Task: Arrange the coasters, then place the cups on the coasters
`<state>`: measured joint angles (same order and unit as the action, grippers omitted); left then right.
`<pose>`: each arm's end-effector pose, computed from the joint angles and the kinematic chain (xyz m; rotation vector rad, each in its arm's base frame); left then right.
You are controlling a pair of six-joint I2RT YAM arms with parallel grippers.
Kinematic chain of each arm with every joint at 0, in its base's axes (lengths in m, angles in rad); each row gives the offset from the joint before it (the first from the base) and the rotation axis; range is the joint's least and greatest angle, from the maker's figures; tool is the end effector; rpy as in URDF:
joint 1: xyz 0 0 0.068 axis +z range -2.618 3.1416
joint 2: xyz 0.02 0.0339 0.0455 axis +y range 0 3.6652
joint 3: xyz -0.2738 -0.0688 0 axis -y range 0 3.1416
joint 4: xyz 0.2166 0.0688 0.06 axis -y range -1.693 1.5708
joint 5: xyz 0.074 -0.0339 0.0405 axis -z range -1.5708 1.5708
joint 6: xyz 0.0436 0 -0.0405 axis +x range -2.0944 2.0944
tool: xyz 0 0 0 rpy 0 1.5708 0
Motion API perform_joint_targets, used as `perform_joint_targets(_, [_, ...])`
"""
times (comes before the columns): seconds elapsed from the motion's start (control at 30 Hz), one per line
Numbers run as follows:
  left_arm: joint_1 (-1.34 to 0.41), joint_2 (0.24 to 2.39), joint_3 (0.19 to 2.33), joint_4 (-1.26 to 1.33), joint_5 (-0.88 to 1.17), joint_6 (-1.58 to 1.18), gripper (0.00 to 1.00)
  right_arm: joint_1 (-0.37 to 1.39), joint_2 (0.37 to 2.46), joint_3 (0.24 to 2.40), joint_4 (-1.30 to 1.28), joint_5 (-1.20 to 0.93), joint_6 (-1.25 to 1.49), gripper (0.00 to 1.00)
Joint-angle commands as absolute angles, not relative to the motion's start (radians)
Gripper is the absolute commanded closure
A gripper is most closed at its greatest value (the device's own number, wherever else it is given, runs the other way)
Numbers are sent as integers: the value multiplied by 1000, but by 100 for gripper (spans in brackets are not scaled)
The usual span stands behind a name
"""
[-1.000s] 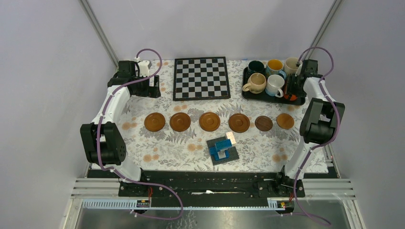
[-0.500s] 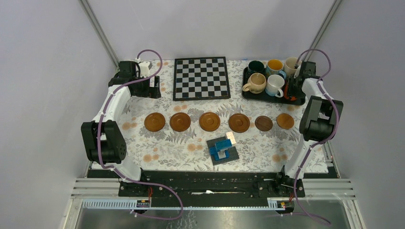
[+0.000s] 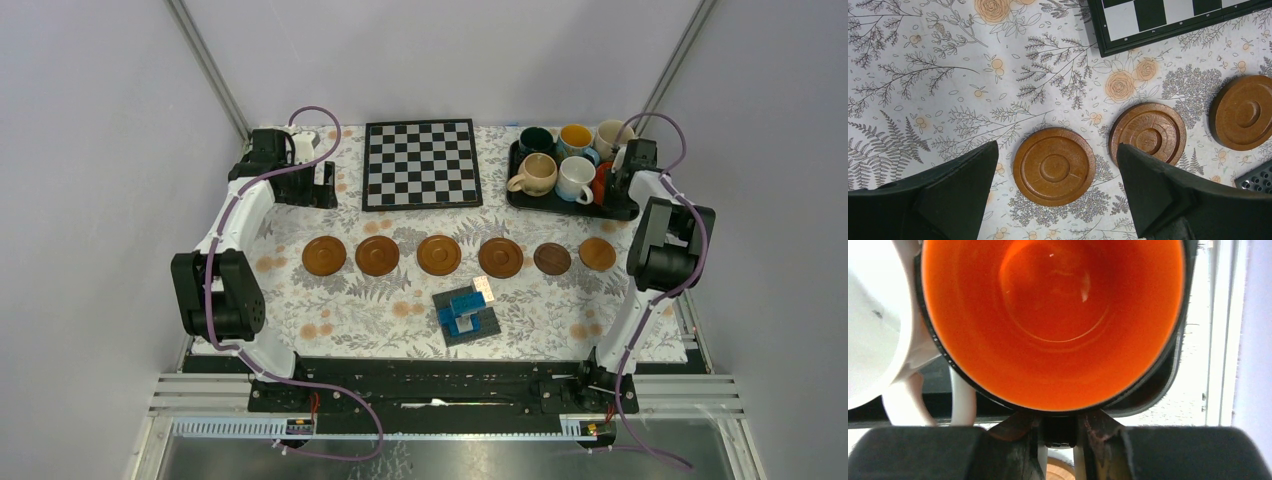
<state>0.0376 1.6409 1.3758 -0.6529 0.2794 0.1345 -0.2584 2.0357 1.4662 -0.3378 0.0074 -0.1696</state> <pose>0.3346 0.0006 0.2957 0.2357 2.4475 -0.2726 0.4156 -0.1102 0.1993 0.1136 2.4854 -0.1910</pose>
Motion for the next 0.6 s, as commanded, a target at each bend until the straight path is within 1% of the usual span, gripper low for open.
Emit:
perform_joint_targets(0.0, [35, 1640, 1394, -637, 270, 148, 1, -271, 1966, 1446, -297, 7, -196, 80])
perform_joint_targets(0.1, [37, 1640, 1393, -637, 273, 147, 1, -279, 1940, 1431, -294, 10, -200, 87])
perform_joint_targets(0.2, [36, 1636, 1386, -637, 275, 147, 1, -285, 1909, 1409, -277, 11, -208, 100])
perform_joint_targets(0.47, [36, 1627, 1376, -637, 278, 143, 1, -294, 1846, 1373, -220, 3, -219, 100])
perform_joint_targets(0.57, [35, 1626, 1372, -636, 279, 142, 1, -299, 1823, 1366, -202, -34, -215, 100])
